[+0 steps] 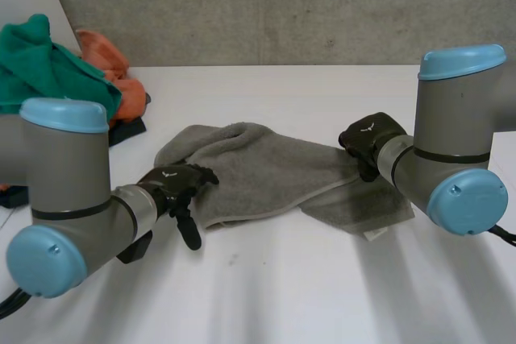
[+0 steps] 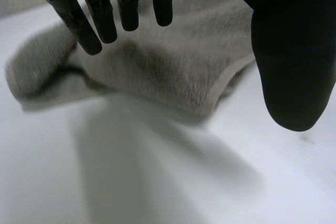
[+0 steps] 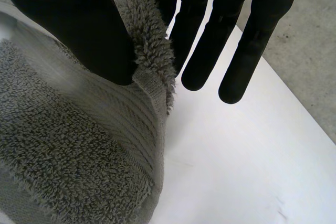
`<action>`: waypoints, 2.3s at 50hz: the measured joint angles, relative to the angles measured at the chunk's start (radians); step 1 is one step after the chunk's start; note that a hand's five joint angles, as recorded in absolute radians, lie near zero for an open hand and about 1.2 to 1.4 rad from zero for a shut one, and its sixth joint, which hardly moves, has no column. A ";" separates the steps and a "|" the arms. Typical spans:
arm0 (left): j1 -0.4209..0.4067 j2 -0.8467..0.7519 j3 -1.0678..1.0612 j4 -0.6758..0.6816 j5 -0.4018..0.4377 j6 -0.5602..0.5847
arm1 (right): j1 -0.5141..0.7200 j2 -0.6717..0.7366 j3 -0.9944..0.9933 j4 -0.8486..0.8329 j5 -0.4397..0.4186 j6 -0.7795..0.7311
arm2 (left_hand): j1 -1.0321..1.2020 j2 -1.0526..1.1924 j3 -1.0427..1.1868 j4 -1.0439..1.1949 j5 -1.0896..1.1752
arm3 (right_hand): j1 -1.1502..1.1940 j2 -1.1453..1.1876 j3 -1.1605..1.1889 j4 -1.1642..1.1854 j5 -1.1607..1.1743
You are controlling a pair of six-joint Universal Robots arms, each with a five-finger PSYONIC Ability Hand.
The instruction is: Fold the laundry.
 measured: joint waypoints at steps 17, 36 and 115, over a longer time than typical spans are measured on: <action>-0.019 -0.212 0.207 0.081 0.001 -0.029 | -0.014 -0.073 0.111 -0.013 -0.035 0.000 | 0.406 0.386 0.362 0.376 0.370 | 0.000 0.000 0.000 0.000 0.000; -0.020 0.119 0.351 0.003 -0.120 0.167 | -0.083 -0.266 0.019 0.125 -0.109 -0.082 | 0.895 0.949 0.931 0.970 0.905 | 0.000 0.000 0.000 0.001 0.004; 0.085 -0.039 0.068 0.148 -0.032 0.103 | -0.128 -0.105 0.336 -0.322 -0.206 -0.007 | 0.137 0.124 0.123 0.129 0.120 | 0.000 0.001 0.006 0.003 0.032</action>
